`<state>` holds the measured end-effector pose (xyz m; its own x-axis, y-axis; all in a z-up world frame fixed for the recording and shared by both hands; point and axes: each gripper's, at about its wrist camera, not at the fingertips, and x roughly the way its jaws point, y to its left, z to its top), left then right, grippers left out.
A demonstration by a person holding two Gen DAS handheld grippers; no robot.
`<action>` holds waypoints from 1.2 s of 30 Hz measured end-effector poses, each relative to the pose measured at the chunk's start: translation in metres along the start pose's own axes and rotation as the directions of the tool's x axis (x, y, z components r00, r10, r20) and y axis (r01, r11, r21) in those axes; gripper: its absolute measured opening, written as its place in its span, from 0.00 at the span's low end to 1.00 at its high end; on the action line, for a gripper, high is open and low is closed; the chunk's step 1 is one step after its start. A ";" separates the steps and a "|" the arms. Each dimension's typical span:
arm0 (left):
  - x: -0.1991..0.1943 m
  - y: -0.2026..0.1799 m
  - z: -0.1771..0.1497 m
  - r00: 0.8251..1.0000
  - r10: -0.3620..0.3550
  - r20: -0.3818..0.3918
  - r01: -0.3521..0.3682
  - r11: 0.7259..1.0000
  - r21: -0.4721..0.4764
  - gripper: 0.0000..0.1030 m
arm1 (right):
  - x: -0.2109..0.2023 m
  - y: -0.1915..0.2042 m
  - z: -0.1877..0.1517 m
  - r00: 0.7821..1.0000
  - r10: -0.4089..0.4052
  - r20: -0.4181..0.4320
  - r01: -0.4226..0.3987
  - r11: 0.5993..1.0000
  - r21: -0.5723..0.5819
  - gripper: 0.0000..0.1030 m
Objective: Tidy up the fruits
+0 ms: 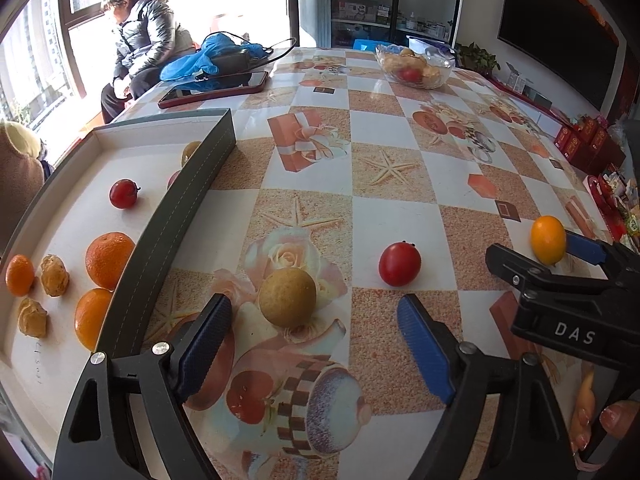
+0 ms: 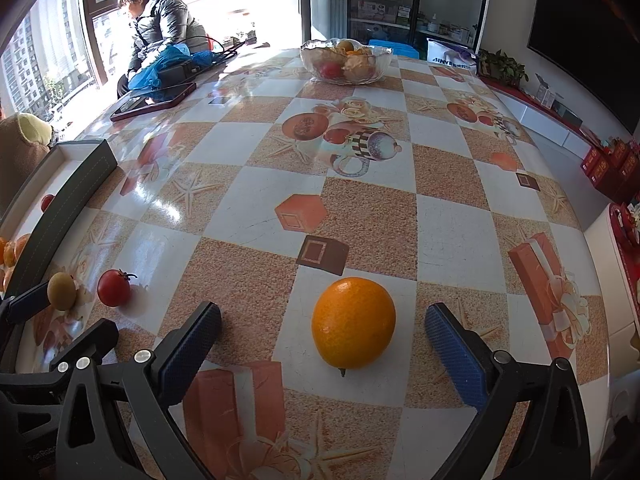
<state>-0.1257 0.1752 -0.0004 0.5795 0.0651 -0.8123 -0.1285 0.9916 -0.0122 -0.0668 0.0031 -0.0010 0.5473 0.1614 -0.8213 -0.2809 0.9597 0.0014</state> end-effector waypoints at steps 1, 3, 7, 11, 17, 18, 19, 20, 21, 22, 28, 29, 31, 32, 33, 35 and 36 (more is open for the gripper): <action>0.000 0.000 0.000 1.000 0.001 0.002 -0.001 1.000 0.001 0.84 | 0.000 0.000 0.000 1.000 0.001 0.000 -0.001 1.000 0.000 0.99; -0.001 0.001 -0.001 1.000 0.003 0.006 -0.003 1.000 0.000 0.84 | 0.000 0.001 0.000 1.000 0.001 0.000 -0.001 1.000 -0.001 0.99; -0.001 0.003 0.000 1.000 0.004 -0.003 -0.004 1.000 -0.003 0.83 | 0.000 0.000 0.000 1.000 0.001 0.000 -0.001 1.000 -0.001 0.99; -0.005 0.016 0.000 1.000 -0.003 -0.002 0.003 1.000 -0.022 0.70 | 0.000 0.000 0.000 1.000 0.001 -0.001 -0.001 1.000 -0.001 0.99; -0.008 0.024 -0.002 1.000 -0.006 0.005 0.006 1.000 -0.026 0.66 | 0.000 0.000 0.000 1.000 0.001 0.000 -0.001 1.000 -0.001 0.99; -0.008 0.024 -0.002 1.000 -0.003 0.005 0.003 1.000 -0.025 0.66 | 0.000 0.000 0.000 1.000 0.001 0.000 -0.001 1.000 -0.001 0.99; -0.008 0.024 -0.002 1.000 -0.003 0.005 0.003 1.000 -0.029 0.66 | 0.000 0.000 0.000 1.000 0.001 0.000 -0.001 1.000 -0.001 0.99; -0.007 0.025 -0.001 1.000 -0.004 0.005 0.004 0.999 -0.032 0.66 | 0.000 0.000 0.000 1.000 0.001 0.000 -0.001 1.000 -0.001 0.99; -0.007 0.025 -0.001 1.000 -0.005 0.002 0.005 0.999 -0.032 0.66 | 0.001 0.000 0.000 1.000 0.001 -0.001 -0.001 1.000 -0.001 0.99; -0.006 0.024 0.001 1.000 -0.004 -0.002 0.004 1.000 -0.030 0.66 | 0.001 0.001 0.000 1.000 0.001 -0.001 -0.001 1.000 -0.001 0.99; -0.001 0.020 0.008 1.000 0.009 -0.013 -0.010 1.000 -0.030 0.66 | 0.000 0.000 0.000 1.000 0.001 0.000 -0.001 1.000 -0.001 0.99; -0.001 0.019 0.008 1.000 0.013 -0.012 -0.013 1.000 -0.027 0.66 | 0.000 0.000 0.000 1.000 0.001 0.000 -0.001 1.000 -0.001 0.99; -0.001 0.018 0.007 1.000 0.016 -0.008 -0.016 1.000 -0.024 0.66 | 0.000 0.000 0.000 1.000 0.001 0.000 -0.001 1.000 -0.001 0.99; -0.001 0.018 0.007 1.000 0.016 -0.006 -0.016 1.000 -0.024 0.66 | 0.000 0.000 0.000 1.000 0.001 0.000 -0.001 1.000 -0.001 0.99; -0.001 0.019 0.007 1.000 0.015 -0.005 -0.015 1.000 -0.024 0.66 | 0.000 0.000 0.000 1.000 0.001 -0.001 -0.001 1.000 -0.001 0.99; -0.001 0.018 0.007 1.000 0.016 -0.006 -0.017 1.000 -0.024 0.66 | 0.000 0.000 0.000 1.000 0.001 -0.001 -0.001 1.000 -0.001 0.99; -0.001 0.018 0.006 1.000 0.017 -0.006 -0.017 1.000 -0.024 0.66 | 0.000 0.000 0.000 1.000 0.001 0.000 -0.001 1.000 -0.001 0.99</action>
<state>-0.1233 0.1941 0.0037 0.5725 0.0815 -0.8159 -0.1577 0.9874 -0.0120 -0.0667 0.0034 -0.0012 0.5466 0.1622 -0.8215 -0.2824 0.9593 0.0015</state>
